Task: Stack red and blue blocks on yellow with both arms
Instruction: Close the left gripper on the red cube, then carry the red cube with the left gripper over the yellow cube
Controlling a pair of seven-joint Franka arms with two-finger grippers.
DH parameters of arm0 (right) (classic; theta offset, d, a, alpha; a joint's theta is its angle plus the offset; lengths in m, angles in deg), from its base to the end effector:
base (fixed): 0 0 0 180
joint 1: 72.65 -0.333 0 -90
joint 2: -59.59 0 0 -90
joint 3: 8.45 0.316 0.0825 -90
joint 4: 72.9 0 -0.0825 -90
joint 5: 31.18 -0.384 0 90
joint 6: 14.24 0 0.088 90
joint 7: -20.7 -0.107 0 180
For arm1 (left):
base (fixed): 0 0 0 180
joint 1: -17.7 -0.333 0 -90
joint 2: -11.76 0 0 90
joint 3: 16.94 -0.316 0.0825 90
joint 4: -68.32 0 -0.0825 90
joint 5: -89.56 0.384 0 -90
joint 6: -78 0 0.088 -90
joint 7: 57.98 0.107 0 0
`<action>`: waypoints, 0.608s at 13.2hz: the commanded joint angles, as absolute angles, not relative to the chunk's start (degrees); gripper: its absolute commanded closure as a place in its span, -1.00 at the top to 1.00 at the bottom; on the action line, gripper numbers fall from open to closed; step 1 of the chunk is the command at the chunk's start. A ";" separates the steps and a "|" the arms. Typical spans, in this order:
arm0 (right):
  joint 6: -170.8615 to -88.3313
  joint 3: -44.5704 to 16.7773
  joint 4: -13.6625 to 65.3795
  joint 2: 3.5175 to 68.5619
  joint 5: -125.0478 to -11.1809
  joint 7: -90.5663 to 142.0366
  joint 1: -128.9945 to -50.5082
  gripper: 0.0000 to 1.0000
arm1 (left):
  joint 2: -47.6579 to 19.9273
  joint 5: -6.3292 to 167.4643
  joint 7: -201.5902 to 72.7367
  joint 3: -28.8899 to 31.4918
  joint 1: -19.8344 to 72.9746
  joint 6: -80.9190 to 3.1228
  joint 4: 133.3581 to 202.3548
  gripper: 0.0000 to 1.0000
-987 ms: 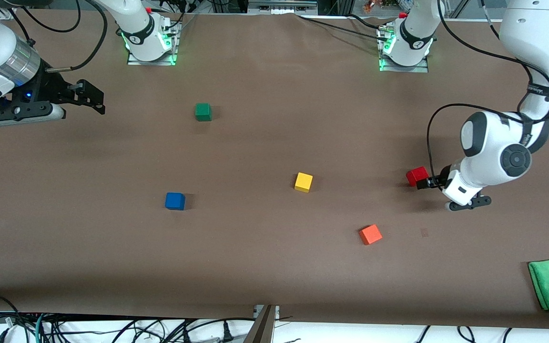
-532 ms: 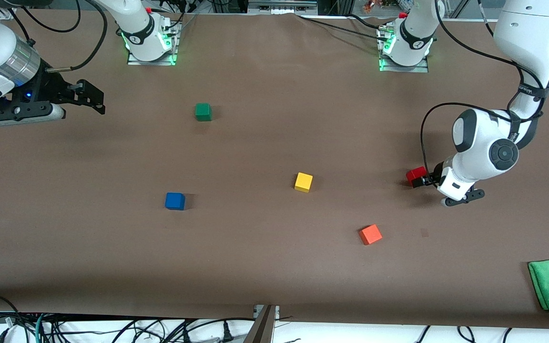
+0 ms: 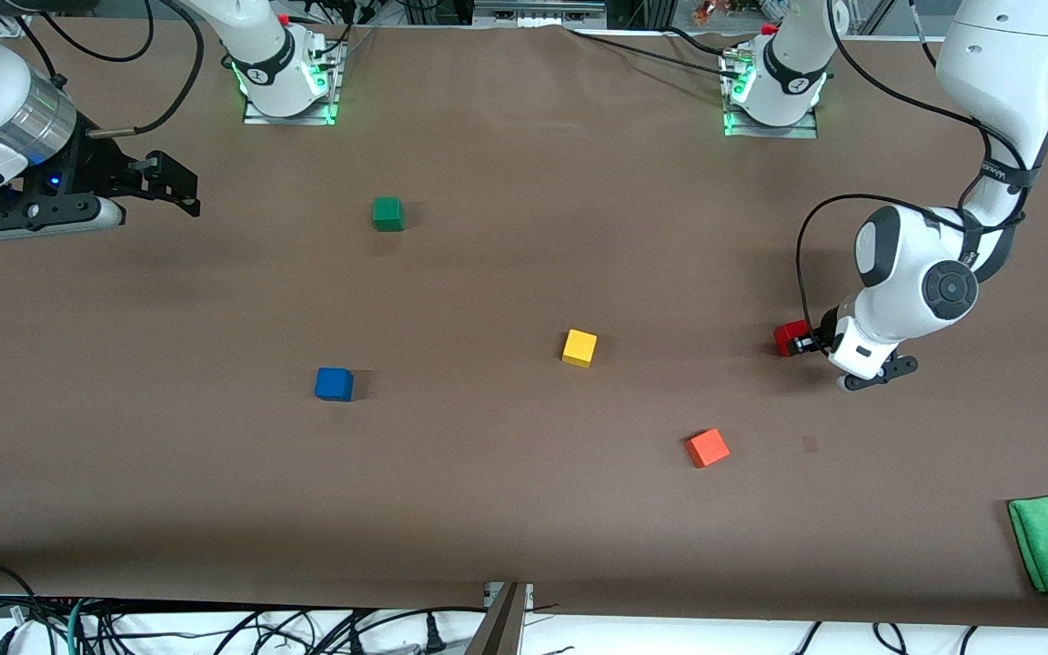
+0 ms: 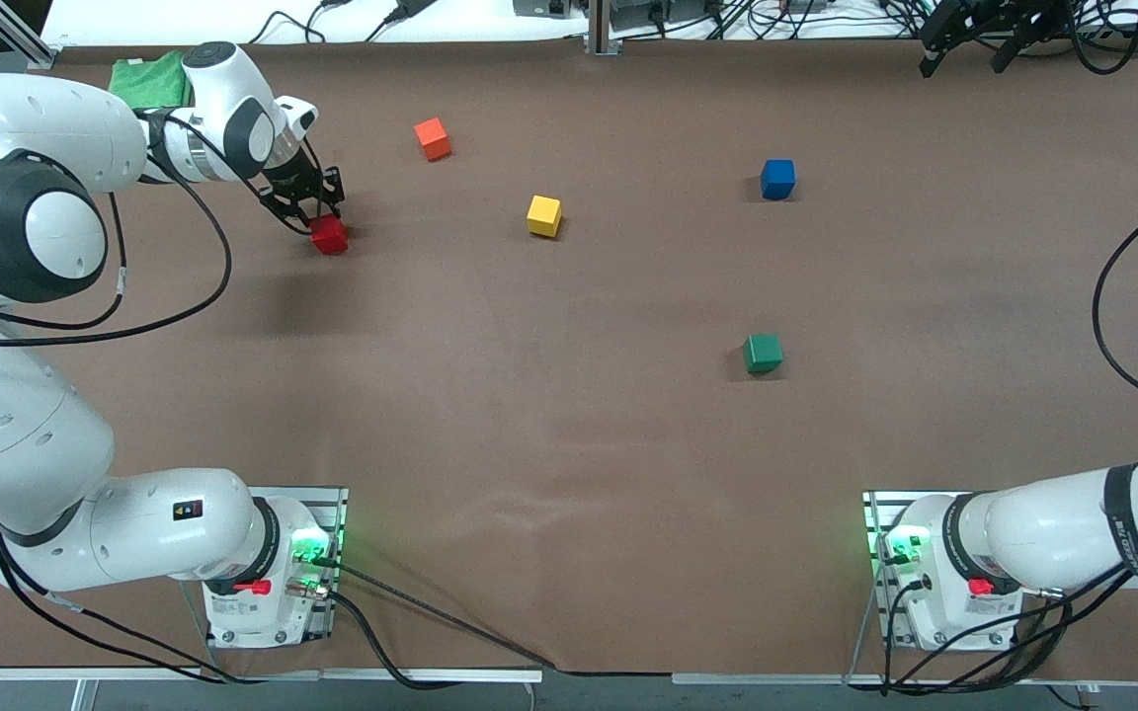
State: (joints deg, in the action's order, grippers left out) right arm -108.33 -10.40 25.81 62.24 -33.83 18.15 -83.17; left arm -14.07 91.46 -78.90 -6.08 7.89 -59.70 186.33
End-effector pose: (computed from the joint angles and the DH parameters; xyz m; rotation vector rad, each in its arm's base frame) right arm 0.5360 0.0851 0.5841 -3.0930 -0.1564 0.0602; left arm 0.5821 -0.0099 0.2088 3.0515 0.5169 -0.1680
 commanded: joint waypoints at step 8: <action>-107.14 -10.47 24.83 62.23 -33.47 18.42 -83.11 0.99 | -14.60 94.73 -79.60 1.26 22.76 -40.04 163.70 -0.90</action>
State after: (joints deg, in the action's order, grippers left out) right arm -108.28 -10.46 25.81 62.24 -33.82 18.15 -83.17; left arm -11.46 91.99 -79.29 1.89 17.11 -42.39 169.76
